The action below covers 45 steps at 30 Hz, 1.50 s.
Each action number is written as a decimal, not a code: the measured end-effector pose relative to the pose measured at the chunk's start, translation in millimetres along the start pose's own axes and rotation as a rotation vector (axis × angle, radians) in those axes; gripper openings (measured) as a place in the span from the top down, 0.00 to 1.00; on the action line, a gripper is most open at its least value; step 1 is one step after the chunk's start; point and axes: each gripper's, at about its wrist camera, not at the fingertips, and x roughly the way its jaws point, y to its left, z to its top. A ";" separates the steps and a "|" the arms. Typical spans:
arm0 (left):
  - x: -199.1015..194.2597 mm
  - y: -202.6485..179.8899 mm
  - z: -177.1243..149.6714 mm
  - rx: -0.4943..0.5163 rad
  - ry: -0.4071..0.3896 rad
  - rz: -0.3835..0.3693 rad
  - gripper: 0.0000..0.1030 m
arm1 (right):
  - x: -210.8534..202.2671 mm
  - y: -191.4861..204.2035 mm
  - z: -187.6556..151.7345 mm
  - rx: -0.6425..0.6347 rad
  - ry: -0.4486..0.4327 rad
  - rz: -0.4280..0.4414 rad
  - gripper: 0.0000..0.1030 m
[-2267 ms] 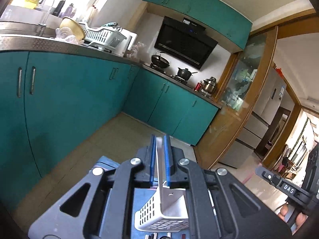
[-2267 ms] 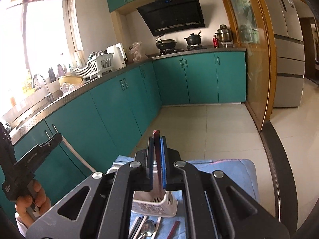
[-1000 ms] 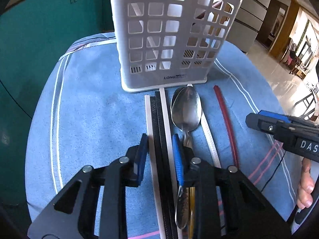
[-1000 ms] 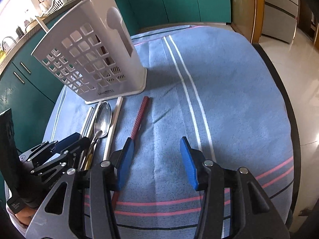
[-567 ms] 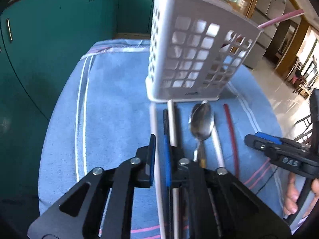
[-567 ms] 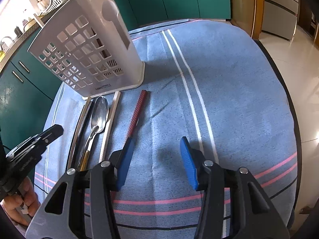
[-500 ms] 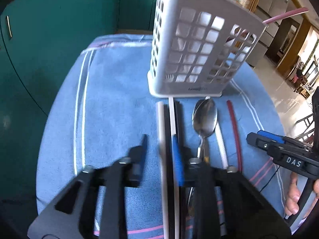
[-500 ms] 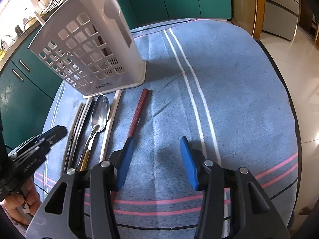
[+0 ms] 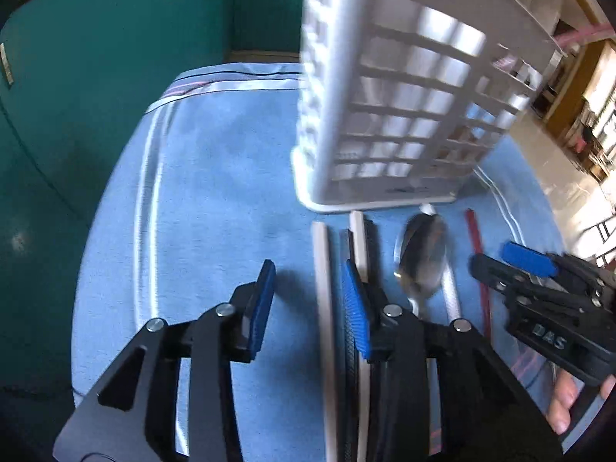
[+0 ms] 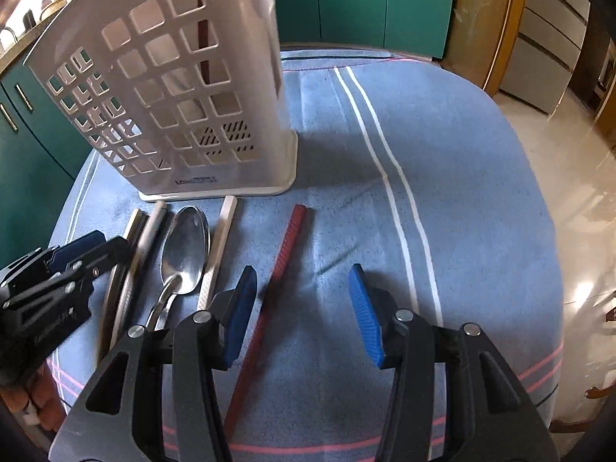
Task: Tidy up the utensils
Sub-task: 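Grasp the red-brown chopstick with the right tool while the left tool lifts its chopstick, then lower both held chopsticks into the white holder and open both tools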
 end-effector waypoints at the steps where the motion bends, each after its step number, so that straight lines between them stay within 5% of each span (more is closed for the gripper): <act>1: -0.3 -2.9 -1.3 0.014 -0.017 0.026 0.64 | 0.5 1.3 0.1 -0.006 -0.003 -0.007 0.52; 3: 3.2 -2.2 -1.8 0.013 -0.005 0.066 0.75 | 1.7 3.7 0.3 -0.021 -0.009 -0.027 0.52; 7: 2.1 4.6 0.0 0.000 -0.007 0.084 0.77 | 5.0 3.3 3.1 -0.030 -0.025 -0.081 0.52; 13: 9.3 -4.1 9.5 0.036 0.001 0.105 0.62 | 15.9 2.9 20.0 -0.019 -0.022 -0.097 0.49; 16: 10.3 -1.3 12.6 0.024 -0.003 0.098 0.72 | 16.4 3.5 21.4 -0.035 -0.023 -0.076 0.71; 17: 9.3 0.0 12.4 0.021 -0.006 0.091 0.83 | 13.3 2.5 20.2 -0.039 -0.021 -0.069 0.86; 18: 7.8 1.6 11.3 0.014 -0.006 0.085 0.91 | 12.7 1.9 19.6 -0.039 -0.015 -0.054 0.88; 23: 3.5 14.2 7.6 -0.038 -0.009 0.048 0.94 | 5.7 -9.1 15.5 0.011 0.007 0.054 0.93; 37: -154.6 24.6 33.0 -0.109 -0.379 -0.084 0.94 | -145.7 -30.2 17.8 -0.029 -0.277 0.280 0.93; 45: -225.3 33.1 45.8 -0.143 -0.568 -0.146 0.94 | -210.6 -22.3 35.9 -0.074 -0.422 0.316 0.93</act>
